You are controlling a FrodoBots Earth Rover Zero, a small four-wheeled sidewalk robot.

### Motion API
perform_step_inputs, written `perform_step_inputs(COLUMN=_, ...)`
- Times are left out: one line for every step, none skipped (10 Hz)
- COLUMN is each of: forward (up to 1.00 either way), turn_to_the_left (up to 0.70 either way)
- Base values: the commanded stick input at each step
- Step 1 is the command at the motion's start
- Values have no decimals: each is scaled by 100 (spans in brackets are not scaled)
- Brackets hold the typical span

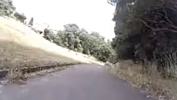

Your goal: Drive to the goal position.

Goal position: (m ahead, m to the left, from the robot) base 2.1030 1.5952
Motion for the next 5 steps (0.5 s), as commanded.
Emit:
perform_step_inputs(forward=45, turn_to_the_left=0)
perform_step_inputs(forward=45, turn_to_the_left=0)
perform_step_inputs(forward=45, turn_to_the_left=0)
perform_step_inputs(forward=45, turn_to_the_left=0)
perform_step_inputs(forward=45, turn_to_the_left=0)
